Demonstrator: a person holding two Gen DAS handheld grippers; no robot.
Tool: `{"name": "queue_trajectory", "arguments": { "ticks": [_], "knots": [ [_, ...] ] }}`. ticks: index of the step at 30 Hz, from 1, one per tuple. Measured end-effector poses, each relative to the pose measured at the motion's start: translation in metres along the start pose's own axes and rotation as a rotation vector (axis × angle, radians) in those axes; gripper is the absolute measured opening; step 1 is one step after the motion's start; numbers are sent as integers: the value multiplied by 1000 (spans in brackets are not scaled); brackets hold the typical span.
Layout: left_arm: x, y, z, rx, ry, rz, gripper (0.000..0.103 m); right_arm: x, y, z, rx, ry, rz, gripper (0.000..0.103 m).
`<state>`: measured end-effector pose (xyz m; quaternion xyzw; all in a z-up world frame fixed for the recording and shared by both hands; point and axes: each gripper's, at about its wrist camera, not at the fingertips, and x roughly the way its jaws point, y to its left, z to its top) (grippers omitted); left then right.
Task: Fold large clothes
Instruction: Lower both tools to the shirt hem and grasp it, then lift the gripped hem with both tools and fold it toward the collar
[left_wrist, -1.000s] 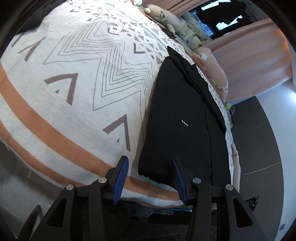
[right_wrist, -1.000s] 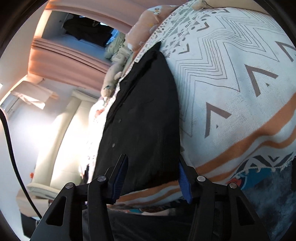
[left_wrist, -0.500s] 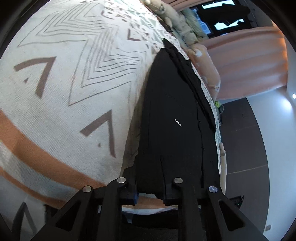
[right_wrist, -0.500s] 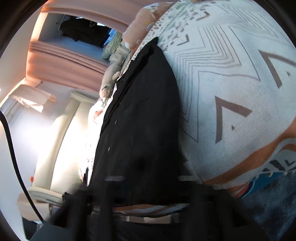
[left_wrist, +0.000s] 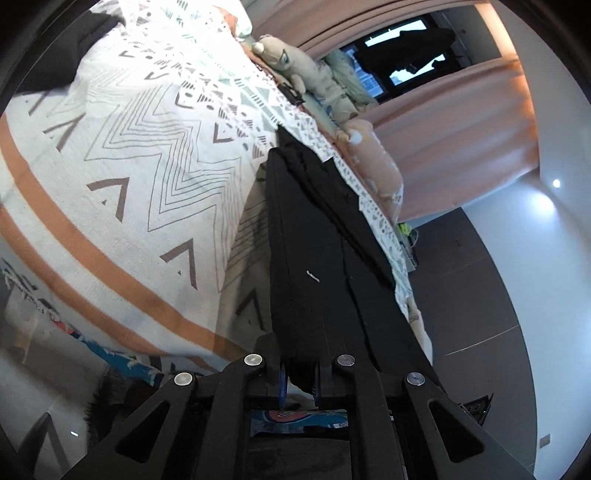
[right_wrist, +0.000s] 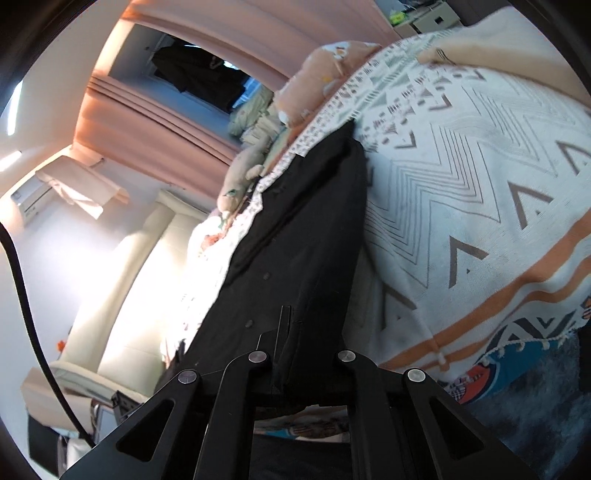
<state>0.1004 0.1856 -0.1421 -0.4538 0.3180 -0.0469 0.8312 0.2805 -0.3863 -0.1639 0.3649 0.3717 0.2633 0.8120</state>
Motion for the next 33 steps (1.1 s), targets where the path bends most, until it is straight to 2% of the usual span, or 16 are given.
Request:
{"name": "queue_trajectory", "arguments": {
  "ticks": [7, 20, 27, 33],
  "knots": [
    [-52, -24, -15, 47, -41, -24, 9, -42, 36, -7, -63, -35, 43, 9],
    [-121, -34, -54, 110, -60, -5, 9, -100, 95, -39, -256, 21, 60, 9],
    [-142, -59, -49, 129, -75, -35, 9, -122, 108, -42, -285, 11, 81, 9],
    [-153, -91, -38, 178, -118, -56, 9, -134, 115, -26, -263, -48, 97, 9]
  ]
}}
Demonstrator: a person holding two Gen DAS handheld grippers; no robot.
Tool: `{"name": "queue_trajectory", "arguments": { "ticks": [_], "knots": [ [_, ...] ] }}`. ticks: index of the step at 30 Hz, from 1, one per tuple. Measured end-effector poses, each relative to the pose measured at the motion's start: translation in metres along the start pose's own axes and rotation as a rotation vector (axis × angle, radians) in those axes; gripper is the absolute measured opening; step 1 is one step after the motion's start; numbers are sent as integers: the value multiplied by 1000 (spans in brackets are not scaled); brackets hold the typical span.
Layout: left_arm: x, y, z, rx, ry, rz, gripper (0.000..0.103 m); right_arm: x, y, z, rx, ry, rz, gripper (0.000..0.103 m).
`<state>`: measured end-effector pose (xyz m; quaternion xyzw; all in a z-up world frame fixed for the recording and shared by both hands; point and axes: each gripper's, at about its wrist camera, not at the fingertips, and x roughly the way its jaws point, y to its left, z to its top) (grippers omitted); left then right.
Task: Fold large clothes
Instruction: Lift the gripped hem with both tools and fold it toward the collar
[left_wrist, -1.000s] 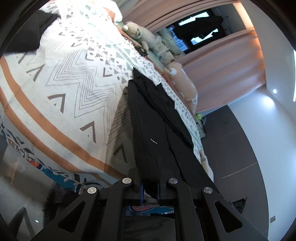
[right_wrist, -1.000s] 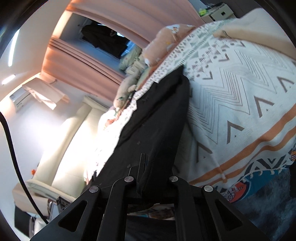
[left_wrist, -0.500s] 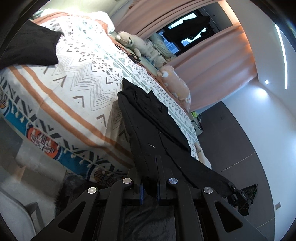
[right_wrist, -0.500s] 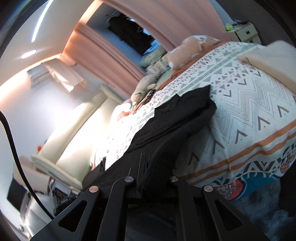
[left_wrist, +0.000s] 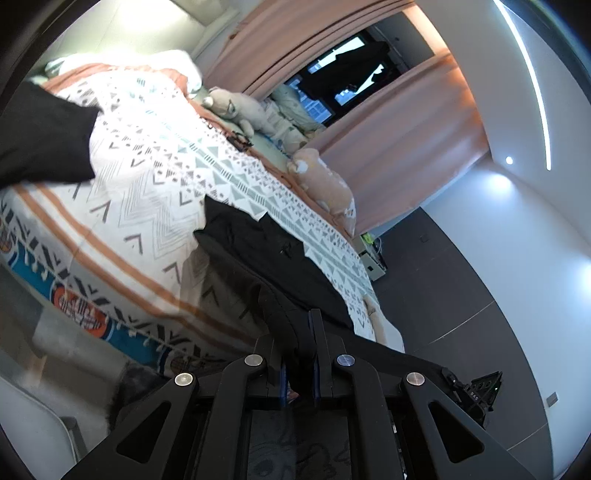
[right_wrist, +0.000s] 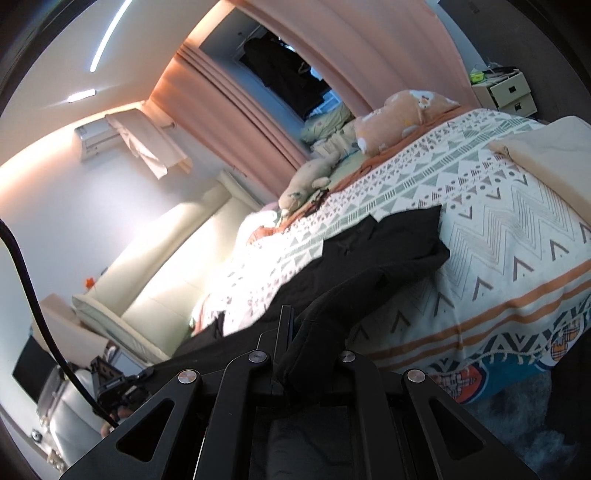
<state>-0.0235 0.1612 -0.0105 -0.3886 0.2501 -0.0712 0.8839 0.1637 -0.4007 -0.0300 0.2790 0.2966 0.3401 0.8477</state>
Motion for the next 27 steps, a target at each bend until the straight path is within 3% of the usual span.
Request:
{"name": "queue_trajectory", "arguments": {
  "ticks": [8, 13, 27],
  "knots": [
    [21, -19, 39, 29, -46, -12, 9, 14, -3, 30, 43, -64, -1, 9],
    [40, -35, 74, 48, -88, 3, 9, 37, 2, 66, 66, -118, 13, 9],
    [143, -52, 194, 36, -142, 53, 9, 144, -10, 176, 141, -213, -37, 9]
  ]
}}
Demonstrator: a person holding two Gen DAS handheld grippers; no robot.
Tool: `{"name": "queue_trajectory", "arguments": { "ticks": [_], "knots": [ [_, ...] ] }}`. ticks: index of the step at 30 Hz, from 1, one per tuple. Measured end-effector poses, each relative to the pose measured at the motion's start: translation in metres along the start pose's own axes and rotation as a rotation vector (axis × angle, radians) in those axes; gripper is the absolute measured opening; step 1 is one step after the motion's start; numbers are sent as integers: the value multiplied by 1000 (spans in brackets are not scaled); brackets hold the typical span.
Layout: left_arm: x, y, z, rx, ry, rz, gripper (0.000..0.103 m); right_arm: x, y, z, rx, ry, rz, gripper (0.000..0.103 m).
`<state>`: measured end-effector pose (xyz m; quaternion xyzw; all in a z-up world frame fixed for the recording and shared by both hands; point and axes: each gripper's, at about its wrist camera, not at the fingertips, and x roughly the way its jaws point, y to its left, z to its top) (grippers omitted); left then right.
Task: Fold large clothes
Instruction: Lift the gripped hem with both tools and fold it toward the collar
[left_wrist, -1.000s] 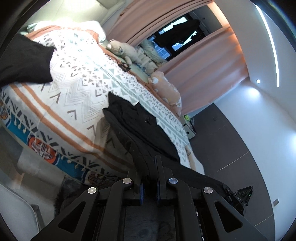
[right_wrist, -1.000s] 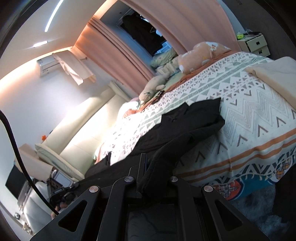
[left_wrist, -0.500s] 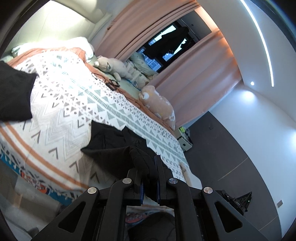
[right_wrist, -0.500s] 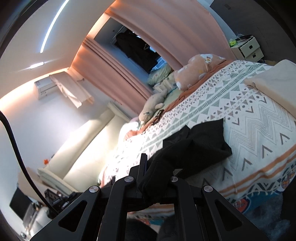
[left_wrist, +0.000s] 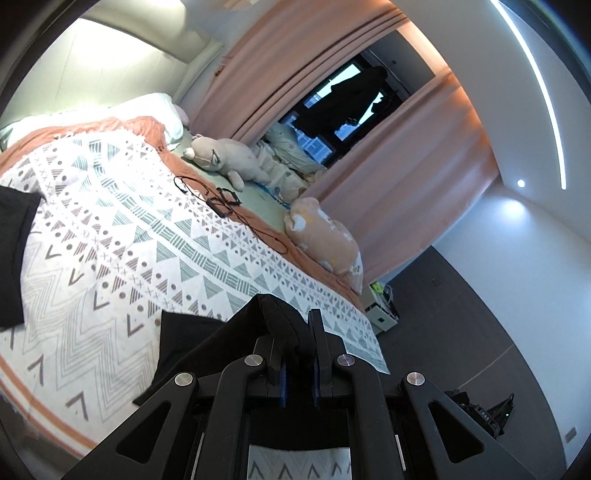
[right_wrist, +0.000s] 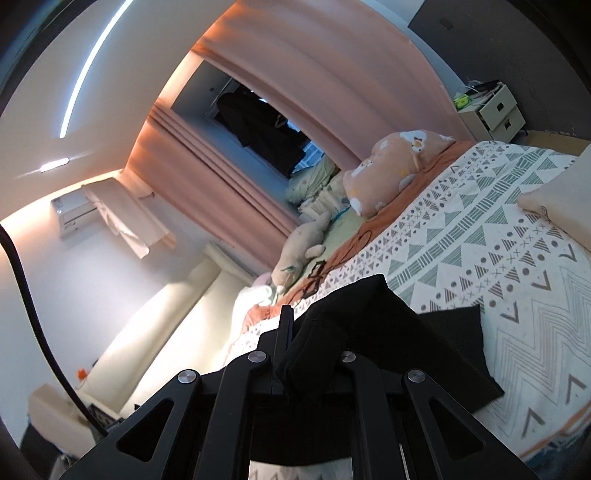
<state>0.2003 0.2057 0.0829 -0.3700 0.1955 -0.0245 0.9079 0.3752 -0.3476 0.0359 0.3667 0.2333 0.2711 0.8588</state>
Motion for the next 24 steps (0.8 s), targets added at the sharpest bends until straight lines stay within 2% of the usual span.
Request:
{"name": "queue_trajectory", "arguments": {
  "ticks": [6, 10, 14, 18, 24],
  "knots": [
    [60, 6, 29, -26, 37, 24, 9, 50, -17, 19, 78, -17, -35, 9],
    [98, 15, 41, -90, 23, 34, 9, 83, -28, 29, 158, -52, -67, 9],
    [134, 32, 50, -140, 32, 48, 9, 116, -43, 37, 200, -35, -106, 9],
    [172, 45, 49, -145, 62, 85, 9, 145, -63, 36, 195, -11, -149, 9],
    [227, 86, 30, -169, 146, 139, 9, 181, -110, 22, 224, 45, -183, 9]
  ]
}}
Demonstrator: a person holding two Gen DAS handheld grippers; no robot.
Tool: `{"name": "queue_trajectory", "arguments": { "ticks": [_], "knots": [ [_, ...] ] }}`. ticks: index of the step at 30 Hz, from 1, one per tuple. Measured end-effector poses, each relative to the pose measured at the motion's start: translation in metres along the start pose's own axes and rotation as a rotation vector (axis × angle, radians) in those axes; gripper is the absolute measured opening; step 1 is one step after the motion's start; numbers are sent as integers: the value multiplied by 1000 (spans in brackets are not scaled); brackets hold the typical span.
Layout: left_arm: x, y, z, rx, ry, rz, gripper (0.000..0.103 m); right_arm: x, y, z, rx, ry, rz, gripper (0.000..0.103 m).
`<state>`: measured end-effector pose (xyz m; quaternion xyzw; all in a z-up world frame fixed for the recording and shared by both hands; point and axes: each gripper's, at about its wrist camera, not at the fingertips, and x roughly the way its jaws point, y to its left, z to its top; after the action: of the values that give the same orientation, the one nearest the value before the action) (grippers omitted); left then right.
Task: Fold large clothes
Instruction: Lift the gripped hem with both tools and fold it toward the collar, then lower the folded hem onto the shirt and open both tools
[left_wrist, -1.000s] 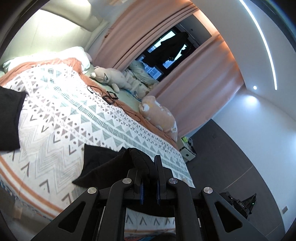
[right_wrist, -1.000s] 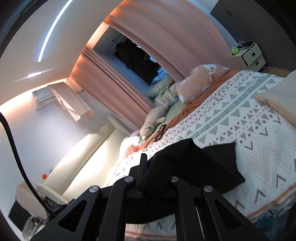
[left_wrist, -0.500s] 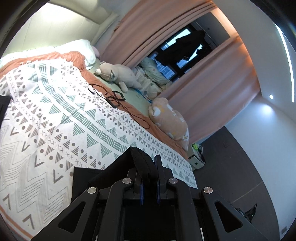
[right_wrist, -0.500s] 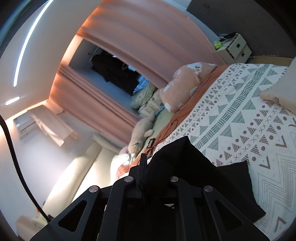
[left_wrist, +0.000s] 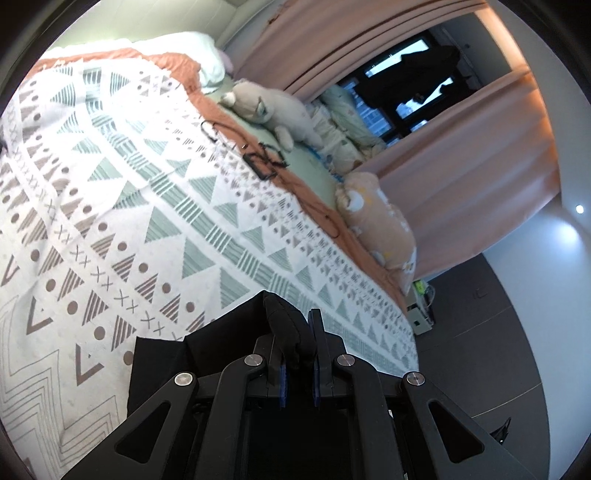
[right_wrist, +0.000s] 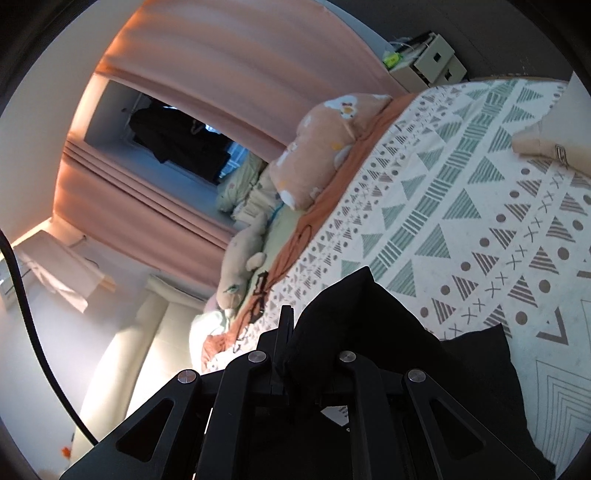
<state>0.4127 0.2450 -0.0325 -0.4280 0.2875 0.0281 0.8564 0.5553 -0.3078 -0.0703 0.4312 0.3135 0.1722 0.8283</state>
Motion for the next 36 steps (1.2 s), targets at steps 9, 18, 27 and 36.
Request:
{"name": "queue_trajectory", "arguments": {
  "ticks": [9, 18, 27, 36],
  "knots": [
    [61, 39, -7, -40, 97, 70, 9, 42, -46, -12, 20, 61, -88, 10],
    [71, 49, -2, -96, 93, 53, 71, 60, -54, -4, 21, 70, -156, 64],
    [37, 65, -9, -65, 26, 177, 82, 39, -52, -4, -2, 78, -194, 64],
    [-4, 63, -29, 21, 24, 205, 82, 1, -45, -14, -94, 117, -271, 64]
  ]
}}
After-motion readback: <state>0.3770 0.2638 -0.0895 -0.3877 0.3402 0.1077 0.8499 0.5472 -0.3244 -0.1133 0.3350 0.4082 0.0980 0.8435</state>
